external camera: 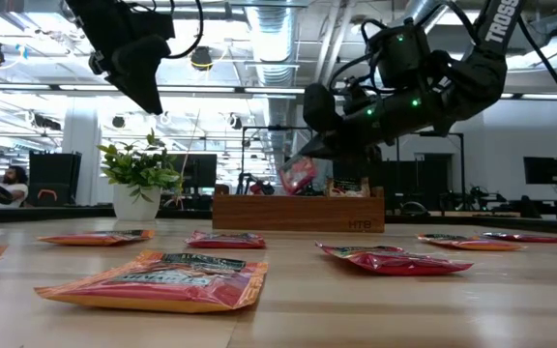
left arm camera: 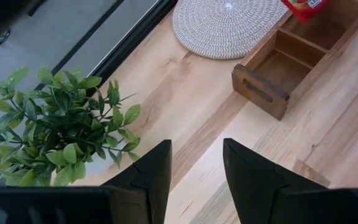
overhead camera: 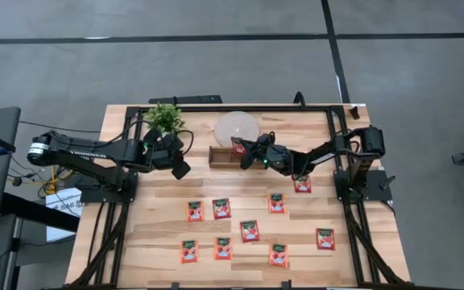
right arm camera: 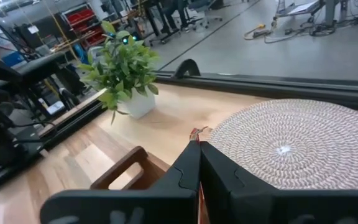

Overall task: Pick & Place Tea
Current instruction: Put the red tea bag into the middle section of the wooden organizer

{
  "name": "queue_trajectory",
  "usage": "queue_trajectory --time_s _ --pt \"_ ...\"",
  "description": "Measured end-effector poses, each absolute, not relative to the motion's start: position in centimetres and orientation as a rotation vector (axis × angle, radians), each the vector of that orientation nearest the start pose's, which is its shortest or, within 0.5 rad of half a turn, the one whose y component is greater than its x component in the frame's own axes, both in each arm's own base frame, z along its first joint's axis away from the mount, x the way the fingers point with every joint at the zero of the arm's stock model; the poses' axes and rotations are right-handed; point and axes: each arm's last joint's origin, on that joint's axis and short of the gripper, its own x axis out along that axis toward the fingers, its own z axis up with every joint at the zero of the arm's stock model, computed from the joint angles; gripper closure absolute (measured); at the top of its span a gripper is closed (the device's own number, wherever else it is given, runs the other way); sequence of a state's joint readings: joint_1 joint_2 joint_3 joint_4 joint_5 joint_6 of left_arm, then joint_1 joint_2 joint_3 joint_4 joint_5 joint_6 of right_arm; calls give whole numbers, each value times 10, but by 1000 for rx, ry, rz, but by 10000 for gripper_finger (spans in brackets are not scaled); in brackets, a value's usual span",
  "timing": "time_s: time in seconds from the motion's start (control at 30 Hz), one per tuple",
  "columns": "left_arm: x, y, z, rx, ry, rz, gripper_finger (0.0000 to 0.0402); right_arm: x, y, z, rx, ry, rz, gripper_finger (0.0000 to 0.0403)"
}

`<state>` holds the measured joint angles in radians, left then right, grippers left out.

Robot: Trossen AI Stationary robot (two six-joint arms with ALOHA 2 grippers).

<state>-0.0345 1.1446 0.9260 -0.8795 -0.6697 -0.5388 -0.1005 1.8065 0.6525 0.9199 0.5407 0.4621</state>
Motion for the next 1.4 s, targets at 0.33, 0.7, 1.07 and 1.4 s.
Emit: queue_trajectory --time_s 0.33,0.7,1.07,1.4 --pt "206 11 269 -96 837 820 264 322 -48 139 390 78 -687 403" --pt "206 11 269 -98 836 817 264 339 -44 130 381 98 -662 403" --pt "207 10 269 -81 851 791 264 338 -53 129 368 110 -675 403" --pt "208 10 270 -82 839 786 264 337 -55 127 363 129 -684 403"
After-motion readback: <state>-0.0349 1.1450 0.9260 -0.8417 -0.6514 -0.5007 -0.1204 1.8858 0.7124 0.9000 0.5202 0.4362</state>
